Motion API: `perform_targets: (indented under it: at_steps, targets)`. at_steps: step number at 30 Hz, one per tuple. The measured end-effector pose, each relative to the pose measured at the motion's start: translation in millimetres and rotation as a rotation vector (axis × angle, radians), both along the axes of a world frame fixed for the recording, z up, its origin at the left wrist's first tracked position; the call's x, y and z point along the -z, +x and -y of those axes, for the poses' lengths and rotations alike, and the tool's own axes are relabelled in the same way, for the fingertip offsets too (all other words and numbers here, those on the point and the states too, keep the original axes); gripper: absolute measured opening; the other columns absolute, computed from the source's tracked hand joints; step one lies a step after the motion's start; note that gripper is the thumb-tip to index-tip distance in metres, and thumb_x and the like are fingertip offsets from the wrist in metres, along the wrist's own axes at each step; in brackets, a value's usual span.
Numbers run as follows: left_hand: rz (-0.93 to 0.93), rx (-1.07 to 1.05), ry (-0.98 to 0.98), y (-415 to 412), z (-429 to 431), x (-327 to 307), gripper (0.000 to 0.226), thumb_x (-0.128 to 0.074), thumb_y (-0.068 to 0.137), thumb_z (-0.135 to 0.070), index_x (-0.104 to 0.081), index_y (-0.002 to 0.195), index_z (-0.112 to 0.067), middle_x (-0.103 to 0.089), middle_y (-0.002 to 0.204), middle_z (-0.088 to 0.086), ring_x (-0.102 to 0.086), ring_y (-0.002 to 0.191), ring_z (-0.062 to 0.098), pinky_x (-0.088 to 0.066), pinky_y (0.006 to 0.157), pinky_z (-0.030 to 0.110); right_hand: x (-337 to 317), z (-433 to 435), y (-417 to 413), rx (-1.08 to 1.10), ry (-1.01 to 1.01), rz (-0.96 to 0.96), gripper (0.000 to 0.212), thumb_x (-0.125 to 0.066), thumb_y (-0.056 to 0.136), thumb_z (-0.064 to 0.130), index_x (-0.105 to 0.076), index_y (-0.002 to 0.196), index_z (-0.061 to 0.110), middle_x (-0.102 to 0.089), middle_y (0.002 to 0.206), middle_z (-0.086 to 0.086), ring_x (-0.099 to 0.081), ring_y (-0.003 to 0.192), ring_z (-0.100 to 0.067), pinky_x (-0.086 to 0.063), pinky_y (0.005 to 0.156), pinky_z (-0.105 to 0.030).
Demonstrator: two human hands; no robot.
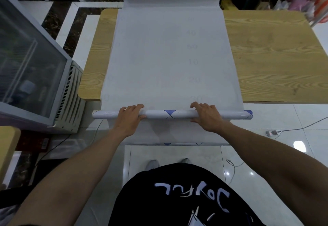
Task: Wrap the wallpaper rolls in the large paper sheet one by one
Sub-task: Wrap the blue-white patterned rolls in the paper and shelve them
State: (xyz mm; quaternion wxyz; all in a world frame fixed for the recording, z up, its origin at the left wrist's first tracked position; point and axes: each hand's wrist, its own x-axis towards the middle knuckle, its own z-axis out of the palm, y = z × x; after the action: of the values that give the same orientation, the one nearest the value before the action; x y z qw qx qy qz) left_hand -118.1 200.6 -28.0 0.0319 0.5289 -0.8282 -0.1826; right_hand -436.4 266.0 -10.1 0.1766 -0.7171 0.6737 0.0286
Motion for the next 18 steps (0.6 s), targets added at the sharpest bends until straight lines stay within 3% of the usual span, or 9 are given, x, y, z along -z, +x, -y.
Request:
perform_targets:
  at_steps: [6, 11, 15, 18]
  targets:
    - [-0.017, 0.007, 0.013, -0.2, 1.9, -3.0, 0.049, -0.071, 0.079, -0.047, -0.051, 0.112, -0.017, -0.058, 0.104, -0.001, -0.053, 0.095, 0.022, -0.033, 0.091, 0.034, 2.9, 2.4, -6.7, -0.009, 0.032, -0.017, 0.04, -0.047, 0.096, 0.046, -0.047, 0.123, 0.017, -0.054, 0.117, -0.003, -0.048, 0.109, -0.024, -0.036, 0.088, -0.04]
    - [0.007, -0.022, -0.024, -11.0, 7.8, -4.4, 0.027, -0.062, 0.091, -0.03, -0.055, 0.111, -0.014, -0.06, 0.109, 0.004, -0.052, 0.102, 0.025, -0.032, 0.092, 0.035, 9.5, 6.1, -13.7, -0.041, -0.018, -0.035, 0.044, -0.045, 0.097, 0.045, -0.052, 0.128, 0.015, -0.047, 0.121, -0.009, -0.042, 0.111, -0.028, -0.04, 0.086, -0.043]
    - [0.013, -0.035, -0.054, -15.5, 13.5, -0.1, 0.021, -0.055, 0.094, -0.029, -0.058, 0.11, -0.016, -0.062, 0.11, 0.003, -0.054, 0.103, 0.025, -0.031, 0.098, 0.037, 8.2, 9.2, -19.3, -0.028, -0.029, 0.023, 0.047, -0.042, 0.098, 0.044, -0.041, 0.139, 0.022, -0.051, 0.119, -0.006, -0.046, 0.111, -0.028, -0.039, 0.089, -0.043]
    - [0.016, -0.056, -0.075, -16.2, 18.9, 5.0, 0.019, -0.054, 0.095, -0.028, -0.06, 0.108, -0.016, -0.061, 0.111, 0.003, -0.054, 0.105, 0.026, -0.031, 0.102, 0.04, 7.9, 13.7, -23.8, -0.014, -0.036, 0.054, 0.038, -0.041, 0.099, 0.042, -0.044, 0.131, 0.022, -0.056, 0.114, -0.004, -0.05, 0.108, -0.026, -0.038, 0.088, -0.042]
